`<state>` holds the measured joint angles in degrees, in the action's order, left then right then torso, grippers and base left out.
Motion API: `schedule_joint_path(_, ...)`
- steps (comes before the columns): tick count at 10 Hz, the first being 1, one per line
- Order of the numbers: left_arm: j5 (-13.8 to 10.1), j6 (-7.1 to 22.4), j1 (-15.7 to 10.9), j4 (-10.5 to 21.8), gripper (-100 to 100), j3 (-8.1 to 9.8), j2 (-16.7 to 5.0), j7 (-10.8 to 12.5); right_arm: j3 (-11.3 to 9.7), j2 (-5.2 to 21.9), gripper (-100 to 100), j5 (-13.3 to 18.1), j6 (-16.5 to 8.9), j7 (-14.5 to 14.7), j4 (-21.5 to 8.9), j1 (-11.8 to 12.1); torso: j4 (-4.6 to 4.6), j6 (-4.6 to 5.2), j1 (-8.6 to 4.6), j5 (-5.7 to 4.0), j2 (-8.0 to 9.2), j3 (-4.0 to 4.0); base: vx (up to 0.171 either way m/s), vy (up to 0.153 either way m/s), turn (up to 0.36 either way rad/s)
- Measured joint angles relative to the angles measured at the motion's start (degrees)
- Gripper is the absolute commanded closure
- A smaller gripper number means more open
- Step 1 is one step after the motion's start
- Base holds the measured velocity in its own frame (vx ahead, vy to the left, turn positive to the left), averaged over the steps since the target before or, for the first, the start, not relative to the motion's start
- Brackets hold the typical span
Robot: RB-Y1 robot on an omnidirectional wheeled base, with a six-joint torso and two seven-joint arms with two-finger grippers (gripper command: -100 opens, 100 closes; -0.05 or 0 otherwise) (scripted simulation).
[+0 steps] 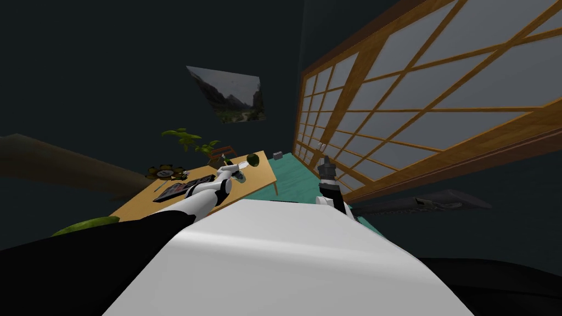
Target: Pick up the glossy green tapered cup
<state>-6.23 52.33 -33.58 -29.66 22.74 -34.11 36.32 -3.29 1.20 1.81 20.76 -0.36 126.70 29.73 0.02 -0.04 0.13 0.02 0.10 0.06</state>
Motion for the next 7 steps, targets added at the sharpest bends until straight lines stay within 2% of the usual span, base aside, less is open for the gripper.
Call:
schedule_joint_path(1, 0.0, -0.3, -0.1, 0.3, 100, 0.09, -0.1, 0.1, 0.0, 0.0, 0, 0.0, 0.0, 0.0, 0.0, 0.0, 0.01, -0.1, 0.03, 0.01, -0.02, 0.0, -0.004, 0.001, 0.018)
schedule_joint_path(5, 0.0, -0.2, 0.0, 0.3, 100, 0.11, -0.1, 0.1, 0.0, 0.0, 0, 0.0, 0.0, 0.0, 0.0, 0.0, -0.02, -0.07, 0.0, -0.02, -0.14, -0.07, -0.001, -0.001, -0.001)
schedule_joint_path(6, 0.0, -0.2, 0.0, 0.3, 0, 0.11, -0.1, 0.1, 0.0, 0.0, 0, 0.0, 0.0, 0.0, 0.0, 0.0, -0.01, -0.07, -0.01, -0.04, -0.14, -0.06, 0.0, 0.0, 0.0)
schedule_joint_path(7, 0.0, -0.2, 0.0, 0.3, 100, 0.11, -0.1, 0.1, 0.0, 0.0, 0, 0.0, 0.0, 0.0, 0.0, 0.0, 0.0, -0.07, -0.03, -0.05, -0.13, -0.05, 0.03, 0.001, 0.309)
